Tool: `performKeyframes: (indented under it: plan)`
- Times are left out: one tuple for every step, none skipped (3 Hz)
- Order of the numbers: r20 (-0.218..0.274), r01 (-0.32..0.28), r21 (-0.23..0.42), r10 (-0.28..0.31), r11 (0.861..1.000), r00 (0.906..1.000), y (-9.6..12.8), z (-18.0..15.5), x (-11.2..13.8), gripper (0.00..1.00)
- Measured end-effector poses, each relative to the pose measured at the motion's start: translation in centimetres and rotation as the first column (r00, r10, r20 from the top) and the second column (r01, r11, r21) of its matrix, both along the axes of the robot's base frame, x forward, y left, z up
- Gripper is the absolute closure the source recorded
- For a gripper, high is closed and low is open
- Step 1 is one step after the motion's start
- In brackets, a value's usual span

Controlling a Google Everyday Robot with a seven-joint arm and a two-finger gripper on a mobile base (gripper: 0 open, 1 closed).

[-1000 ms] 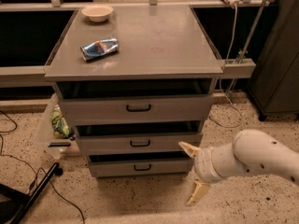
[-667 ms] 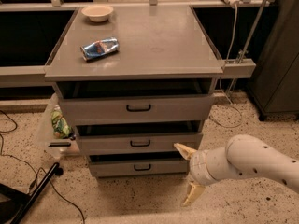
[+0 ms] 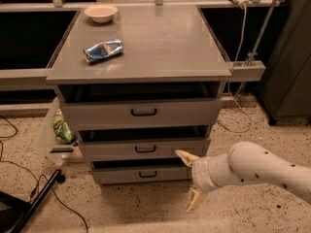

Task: Open middle drawer

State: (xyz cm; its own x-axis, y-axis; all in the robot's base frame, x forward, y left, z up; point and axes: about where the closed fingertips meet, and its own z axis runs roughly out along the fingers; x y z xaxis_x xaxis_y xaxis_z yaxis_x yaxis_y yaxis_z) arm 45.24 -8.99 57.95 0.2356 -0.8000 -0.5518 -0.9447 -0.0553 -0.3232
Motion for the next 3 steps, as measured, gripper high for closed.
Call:
performKeyframes:
  plan:
    - [-0.006,-0.057,0.033,0.058,0.998,0.9983,1.6,-3.6,0.6,0.00]
    - [-0.008,-0.065,0.021,0.065,0.998,0.9979,1.8,-3.8,0.9,0.00]
    - [0.071,-0.007,-0.044,0.010,0.999,0.9974,3.5,-5.4,4.7,0.00]
